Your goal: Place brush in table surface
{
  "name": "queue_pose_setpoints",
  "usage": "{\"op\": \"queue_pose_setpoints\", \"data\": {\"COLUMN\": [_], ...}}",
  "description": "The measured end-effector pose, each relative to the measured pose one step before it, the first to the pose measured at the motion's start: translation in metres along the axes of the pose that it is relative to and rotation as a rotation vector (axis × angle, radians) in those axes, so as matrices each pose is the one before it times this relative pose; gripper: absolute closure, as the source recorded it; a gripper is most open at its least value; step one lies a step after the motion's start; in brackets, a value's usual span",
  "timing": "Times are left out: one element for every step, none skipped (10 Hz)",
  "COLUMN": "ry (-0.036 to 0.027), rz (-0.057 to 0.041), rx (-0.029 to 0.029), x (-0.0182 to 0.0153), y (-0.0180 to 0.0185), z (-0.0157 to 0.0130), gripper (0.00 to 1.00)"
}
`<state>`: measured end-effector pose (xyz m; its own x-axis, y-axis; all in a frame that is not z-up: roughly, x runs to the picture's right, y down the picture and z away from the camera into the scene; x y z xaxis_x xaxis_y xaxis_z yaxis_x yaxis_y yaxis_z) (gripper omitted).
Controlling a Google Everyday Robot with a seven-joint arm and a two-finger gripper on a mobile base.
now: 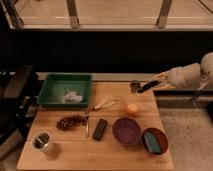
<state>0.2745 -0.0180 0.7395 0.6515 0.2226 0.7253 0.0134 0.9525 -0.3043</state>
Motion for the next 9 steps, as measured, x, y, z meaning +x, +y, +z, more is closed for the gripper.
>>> {"op": "queue_pose_setpoints", "data": {"ry": [0.00316,0.00171,-0.00069,-0.0033,-0.00569,-0.00845,-0.00898,-0.01422,-0.02076], "rz": [0.01777,0.02173,0.02193,0.01618,0.02335,0.01979,0.00926,0.01232,0.01881], "rx": [-0.00414,-0.00807,-0.00741,-0.00423,-0.00328,-0.00492,-0.00811,-0.01231,-0.00639], "x": [0.01189,0.01457,0.0135,0.00763,0.0098,0.00974,0.00213,-0.0007,0.00153], "y": [0.00073,0.00105,0.00111,-0.00022,-0.00051,-0.00179,-0.00222,-0.00384,-0.00339], "z": [0.00775,0.01198,0.01187,0.00658,0.0082,0.01122,0.00894,0.01226,0.01291], "gripper": [1.0,1.0,0.98,0.92,0.82,0.7,0.62,0.52,0.4]}}
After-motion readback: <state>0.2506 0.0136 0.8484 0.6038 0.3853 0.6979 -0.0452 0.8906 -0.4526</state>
